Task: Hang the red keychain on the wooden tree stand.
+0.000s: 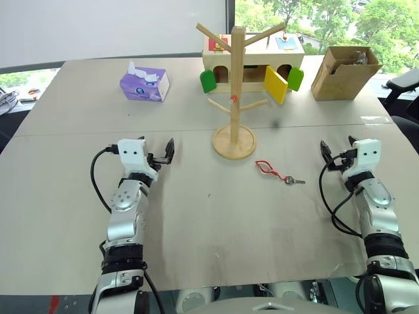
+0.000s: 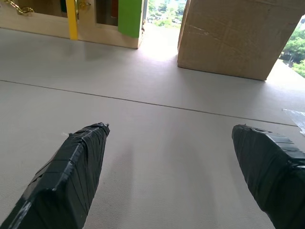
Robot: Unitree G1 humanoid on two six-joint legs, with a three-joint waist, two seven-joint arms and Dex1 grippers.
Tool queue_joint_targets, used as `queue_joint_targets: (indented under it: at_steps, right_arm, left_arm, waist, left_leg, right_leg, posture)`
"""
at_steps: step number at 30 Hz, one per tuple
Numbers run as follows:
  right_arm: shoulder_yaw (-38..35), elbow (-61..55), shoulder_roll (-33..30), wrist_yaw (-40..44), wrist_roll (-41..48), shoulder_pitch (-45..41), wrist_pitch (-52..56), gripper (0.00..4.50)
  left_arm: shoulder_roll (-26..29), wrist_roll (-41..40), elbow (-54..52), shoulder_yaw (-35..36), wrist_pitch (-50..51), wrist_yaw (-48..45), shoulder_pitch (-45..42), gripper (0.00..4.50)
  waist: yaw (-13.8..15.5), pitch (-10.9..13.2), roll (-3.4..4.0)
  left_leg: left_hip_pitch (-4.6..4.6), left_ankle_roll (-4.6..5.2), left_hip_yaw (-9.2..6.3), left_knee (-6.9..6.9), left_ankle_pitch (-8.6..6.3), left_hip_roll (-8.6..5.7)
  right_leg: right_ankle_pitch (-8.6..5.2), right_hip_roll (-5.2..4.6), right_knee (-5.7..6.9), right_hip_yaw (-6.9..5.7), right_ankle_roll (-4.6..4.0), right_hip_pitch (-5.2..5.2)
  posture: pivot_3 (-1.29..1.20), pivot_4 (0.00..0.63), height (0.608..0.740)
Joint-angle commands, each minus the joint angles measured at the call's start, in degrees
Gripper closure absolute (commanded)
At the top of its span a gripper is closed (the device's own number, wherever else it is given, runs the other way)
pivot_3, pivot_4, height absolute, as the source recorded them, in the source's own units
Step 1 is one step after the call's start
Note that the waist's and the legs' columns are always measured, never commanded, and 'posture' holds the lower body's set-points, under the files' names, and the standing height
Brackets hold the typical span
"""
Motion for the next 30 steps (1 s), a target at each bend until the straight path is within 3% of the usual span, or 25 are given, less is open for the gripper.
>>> queue_joint_targets:
  at_steps: [1, 23, 27, 30]
  right_arm:
    - [-1.21, -0.59, -1.03, 0.34, 0.84, -0.68, -0.84, 0.05]
    - [-1.46, -0.7, -1.46, 0.89, 1.54, -0.12, -0.48, 0.05]
    - [-0.42, -4.56, -2.84, 8.45, 5.59, 0.87, 4.28, 0.05]
    - [2.55, -13.37, -6.55, 20.18, 12.05, 3.29, 14.02, 0.05]
  left_arm:
    - [0.53, -1.43, -1.28, 1.31, -1.38, -0.58, -0.2, 0.0]
    - [0.81, -5.07, -2.75, 1.15, -0.14, -4.15, 0.32, 0.0]
    - [1.39, -9.85, -9.62, -2.05, 0.19, -12.69, 3.16, 0.0]
    - [3.67, -13.85, -19.14, -7.32, 1.12, -22.54, 8.64, 0.0]
  waist:
    - [0.0, 0.0, 0.0]
    - [-0.01, 0.0, 0.0]
    - [0.01, 0.0, 0.0]
    - [-0.04, 0.0, 0.02]
  left_leg:
    - [0.0, 0.0, 0.0, 0.0, 0.0, 0.0]
    - [0.0, 0.0, 0.0, 0.0, 0.0, 0.0]
    - [-0.01, 0.0, 0.01, 0.0, 0.0, 0.02]
    - [0.0, 0.0, 0.02, -0.01, 0.0, 0.04]
  right_leg:
    - [0.0, 0.0, 0.0, 0.0, 0.0, 0.0]
    - [0.0, 0.0, 0.0, 0.0, 0.0, 0.0]
    - [0.0, 0.0, -0.01, 0.01, 0.0, 0.0]
    - [0.0, -0.02, -0.02, 0.04, 0.0, 0.01]
  posture:
    - [0.0, 0.15, 0.74]
    - [0.0, 0.15, 0.74]
    - [0.0, 0.15, 0.74]
    - [0.0, 0.15, 0.74]
